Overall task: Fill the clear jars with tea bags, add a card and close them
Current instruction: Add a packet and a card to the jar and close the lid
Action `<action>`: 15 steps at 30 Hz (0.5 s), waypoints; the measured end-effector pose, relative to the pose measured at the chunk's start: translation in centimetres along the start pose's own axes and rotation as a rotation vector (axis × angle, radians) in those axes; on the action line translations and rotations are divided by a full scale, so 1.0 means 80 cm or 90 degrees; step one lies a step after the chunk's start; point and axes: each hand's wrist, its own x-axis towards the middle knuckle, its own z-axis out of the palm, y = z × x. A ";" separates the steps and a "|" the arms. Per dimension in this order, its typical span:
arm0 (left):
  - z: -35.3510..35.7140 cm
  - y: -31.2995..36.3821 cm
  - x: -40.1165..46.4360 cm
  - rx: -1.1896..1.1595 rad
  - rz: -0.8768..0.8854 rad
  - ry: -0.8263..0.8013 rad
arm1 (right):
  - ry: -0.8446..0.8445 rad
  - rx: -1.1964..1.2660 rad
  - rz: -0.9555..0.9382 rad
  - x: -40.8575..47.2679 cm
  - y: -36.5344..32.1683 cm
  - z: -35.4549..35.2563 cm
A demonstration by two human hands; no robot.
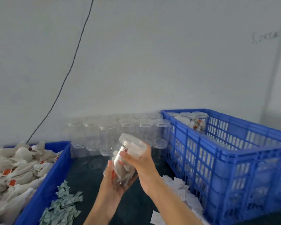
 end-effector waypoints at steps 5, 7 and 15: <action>0.049 -0.008 0.015 0.004 -0.036 -0.038 | 0.037 -0.083 -0.061 0.017 -0.053 -0.039; 0.053 -0.016 0.024 -0.008 -0.038 0.006 | 0.066 -0.091 -0.109 0.030 -0.082 -0.057; 0.043 -0.030 0.046 0.080 -0.058 0.109 | 0.278 -0.048 -0.230 0.125 -0.185 -0.150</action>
